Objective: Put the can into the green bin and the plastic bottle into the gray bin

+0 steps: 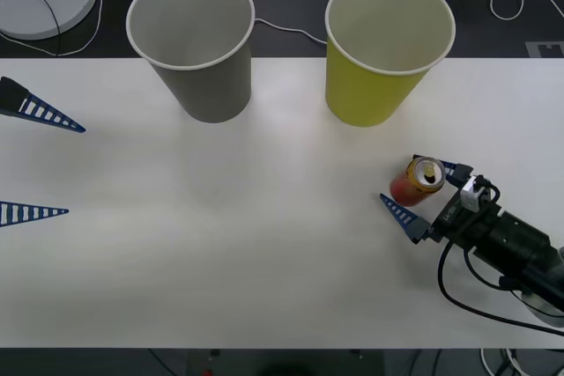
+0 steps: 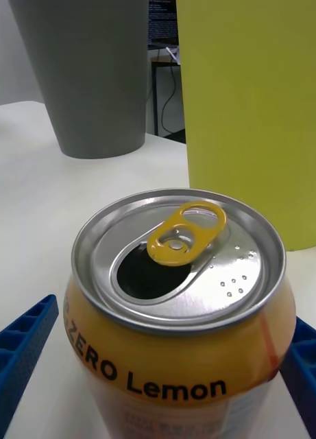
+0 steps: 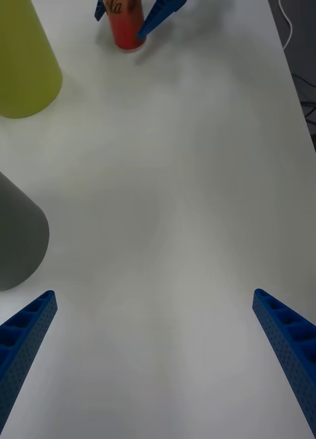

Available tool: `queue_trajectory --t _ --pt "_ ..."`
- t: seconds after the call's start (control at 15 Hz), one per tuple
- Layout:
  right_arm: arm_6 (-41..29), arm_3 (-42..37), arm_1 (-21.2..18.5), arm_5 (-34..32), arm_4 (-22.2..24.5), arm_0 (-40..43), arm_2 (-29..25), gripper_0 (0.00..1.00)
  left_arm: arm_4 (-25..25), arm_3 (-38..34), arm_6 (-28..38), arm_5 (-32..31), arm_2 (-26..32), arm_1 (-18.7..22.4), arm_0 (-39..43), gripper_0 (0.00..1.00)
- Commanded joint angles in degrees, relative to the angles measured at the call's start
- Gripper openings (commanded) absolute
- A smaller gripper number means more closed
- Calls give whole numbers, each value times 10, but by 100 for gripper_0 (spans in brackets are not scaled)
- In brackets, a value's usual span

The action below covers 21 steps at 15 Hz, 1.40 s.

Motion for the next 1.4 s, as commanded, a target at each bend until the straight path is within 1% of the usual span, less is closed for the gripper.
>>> queue_trajectory --t 0.07,0.13,0.47,0.67,0.8,0.93,1.07,1.27,1.33,1.4 --pt "0 0 0 0 0 -1 1 3 0 0 0 0 0 0 0 100" --pt "0 0 0 0 0 -1 1 0 0 0 0 0 0 0 0 100" --pt "-3 -1 -1 1 0 -1 2 0 0 0 0 0 0 0 0 100" --pt "-7 -2 -16 -6 0 -1 3 0 0 0 0 0 0 0 0 100" --pt "-15 -17 -33 -12 18 -1 4 0 0 0 0 0 0 0 0 100" --pt "-71 -50 -53 -23 49 5 4 0 0 0 0 0 0 0 0 100" --pt "-130 -102 -68 -22 84 23 3 0 0 0 0 0 0 0 0 100" --pt "-265 -231 -98 -12 136 75 2 0 0 0 0 0 0 0 0 100" --pt "-330 -287 -113 -10 163 96 -2 0 0 0 0 0 0 0 0 100" --pt "-378 -328 -124 -9 183 110 -6 0 0 0 0 0 0 0 0 100"
